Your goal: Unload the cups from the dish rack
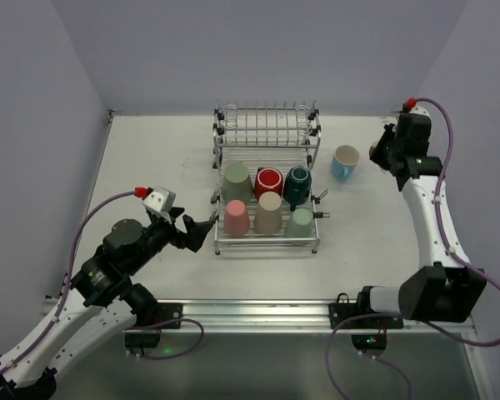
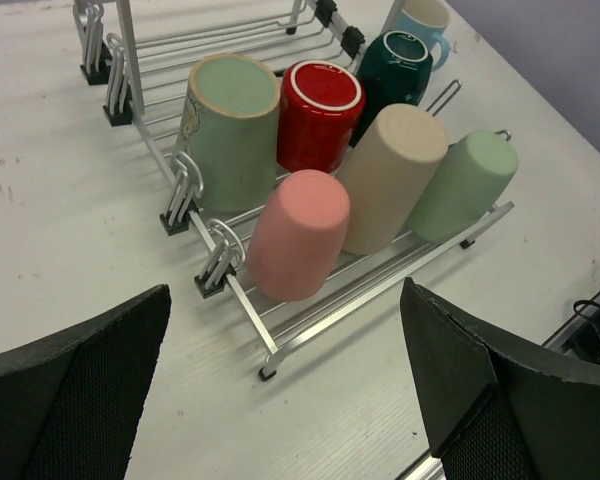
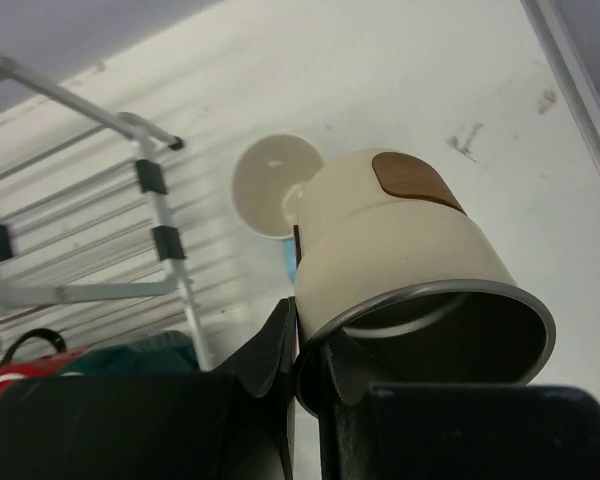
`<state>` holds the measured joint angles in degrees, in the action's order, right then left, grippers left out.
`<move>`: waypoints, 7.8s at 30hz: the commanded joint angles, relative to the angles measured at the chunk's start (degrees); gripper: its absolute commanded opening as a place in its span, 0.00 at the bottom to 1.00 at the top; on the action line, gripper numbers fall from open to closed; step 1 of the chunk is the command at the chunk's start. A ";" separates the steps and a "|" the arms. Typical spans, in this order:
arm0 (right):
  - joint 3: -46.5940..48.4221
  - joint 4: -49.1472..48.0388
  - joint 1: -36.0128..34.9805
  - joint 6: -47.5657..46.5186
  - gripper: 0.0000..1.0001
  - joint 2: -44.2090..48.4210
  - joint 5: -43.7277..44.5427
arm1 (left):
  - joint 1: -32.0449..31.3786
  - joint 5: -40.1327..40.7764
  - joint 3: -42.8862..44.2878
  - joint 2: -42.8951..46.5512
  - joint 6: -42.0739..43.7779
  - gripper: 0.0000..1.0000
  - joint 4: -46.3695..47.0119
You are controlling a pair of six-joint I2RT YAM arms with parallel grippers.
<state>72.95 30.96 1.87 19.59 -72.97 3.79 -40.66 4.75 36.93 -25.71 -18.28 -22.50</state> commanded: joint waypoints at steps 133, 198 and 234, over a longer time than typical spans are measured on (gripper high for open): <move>-49.39 -62.85 -13.81 43.77 0.78 39.93 -45.63 | -15.59 2.81 20.56 -32.30 -2.36 0.36 34.88; 3.43 22.83 -12.68 -3.51 0.02 -13.33 5.26 | -15.59 9.49 7.12 -8.74 7.12 1.00 -0.79; 3.18 13.88 -13.12 -3.17 0.73 0.08 1.32 | -14.44 8.96 11.94 -23.76 1.42 1.00 -0.18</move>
<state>77.93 47.77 -10.87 14.81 -80.93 7.64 -55.27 14.17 45.19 -47.51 -14.13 -23.62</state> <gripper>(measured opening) 0.726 0.997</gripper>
